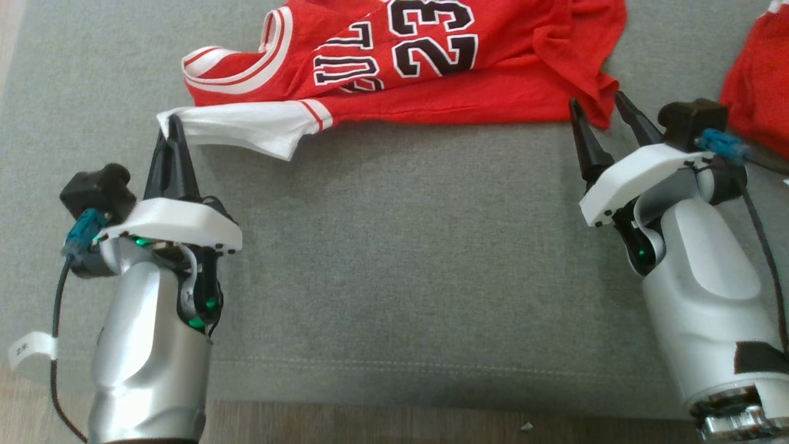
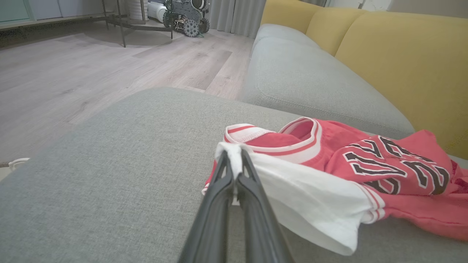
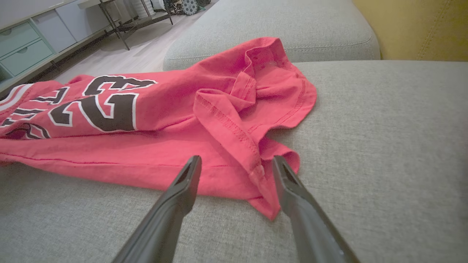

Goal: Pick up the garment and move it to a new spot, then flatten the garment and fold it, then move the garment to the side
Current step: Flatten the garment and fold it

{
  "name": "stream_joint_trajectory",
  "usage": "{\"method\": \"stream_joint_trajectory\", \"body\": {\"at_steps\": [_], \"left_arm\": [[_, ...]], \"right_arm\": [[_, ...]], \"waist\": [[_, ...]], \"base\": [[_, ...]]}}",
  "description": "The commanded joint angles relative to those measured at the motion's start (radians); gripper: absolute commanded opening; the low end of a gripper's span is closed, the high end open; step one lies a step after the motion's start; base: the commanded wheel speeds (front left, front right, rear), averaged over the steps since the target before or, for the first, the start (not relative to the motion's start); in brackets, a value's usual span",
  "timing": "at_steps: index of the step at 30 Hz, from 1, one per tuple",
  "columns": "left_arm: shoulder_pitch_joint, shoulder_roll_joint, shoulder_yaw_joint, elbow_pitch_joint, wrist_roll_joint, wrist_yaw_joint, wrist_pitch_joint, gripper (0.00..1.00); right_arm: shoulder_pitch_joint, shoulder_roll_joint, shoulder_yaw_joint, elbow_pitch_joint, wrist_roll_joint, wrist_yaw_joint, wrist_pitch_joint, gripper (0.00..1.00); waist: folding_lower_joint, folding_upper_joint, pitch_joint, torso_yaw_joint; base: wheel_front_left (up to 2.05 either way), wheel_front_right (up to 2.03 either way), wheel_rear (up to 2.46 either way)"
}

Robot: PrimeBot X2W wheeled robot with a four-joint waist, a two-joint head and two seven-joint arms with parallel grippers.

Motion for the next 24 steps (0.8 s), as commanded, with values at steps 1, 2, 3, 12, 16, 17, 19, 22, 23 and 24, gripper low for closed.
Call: {"method": "stream_joint_trajectory", "body": {"at_steps": [1,2,3,12,16,17,19,22,23,24], "left_arm": [[-0.021,0.02,0.025,-0.036,0.0,0.002,-0.012,0.0],[-0.023,0.019,0.023,-0.036,-0.001,0.002,-0.012,0.0],[-0.023,0.019,0.021,-0.036,-0.003,0.002,-0.012,0.0],[-0.036,0.017,0.016,-0.035,-0.01,0.004,-0.012,0.0],[-0.042,0.016,0.016,-0.034,-0.01,0.003,-0.012,0.0],[-0.043,0.016,0.016,-0.033,-0.01,0.003,-0.012,0.0],[-0.045,0.016,0.015,-0.03,-0.01,0.003,-0.012,0.0],[-0.047,0.016,0.015,-0.024,-0.009,0.002,-0.012,0.0],[-0.047,0.016,0.015,-0.023,-0.009,0.001,-0.012,0.0],[-0.047,0.016,0.016,-0.021,-0.009,0.001,-0.012,0.0]], "right_arm": [[-0.029,0.002,0.025,-0.016,-0.011,0.006,-0.007,1.0],[-0.037,0.0,0.028,-0.004,-0.012,0.006,-0.013,1.0],[-0.044,-0.001,0.029,0.008,-0.012,0.006,-0.02,1.0],[-0.091,-0.001,0.034,0.1,-0.021,0.006,-0.059,1.0],[-0.107,0.006,0.046,0.125,-0.012,0.006,-0.075,0.9],[-0.111,0.007,0.05,0.131,-0.009,0.006,-0.078,0.43],[-0.118,0.008,0.058,0.142,-0.002,0.006,-0.084,0.0],[-0.125,0.004,0.069,0.156,0.008,0.006,-0.095,0.0],[-0.126,0.002,0.071,0.161,0.013,0.006,-0.099,0.0],[-0.127,0.0,0.074,0.164,0.016,0.006,-0.103,0.0]], "waist": [[0.0,0.0,0.008,0.007],[0.0,0.0,0.011,0.01],[0.0,0.0,0.013,0.011],[0.0,0.0,0.032,0.018],[0.0,0.0,0.038,0.017],[0.0,0.0,0.039,0.016],[0.0,0.0,0.04,0.015],[0.0,0.0,0.038,0.014],[0.0,0.0,0.035,0.014],[0.0,0.0,0.032,0.013]], "base": [[0.0,0.0,0.0],[0.0,0.0,0.0],[0.0,0.0,0.0],[0.0,0.0,0.0],[0.0,0.0,0.0],[0.0,0.0,0.0],[0.0,0.0,0.0],[0.0,0.0,0.0],[0.0,0.0,0.0],[0.0,0.0,0.0]]}}
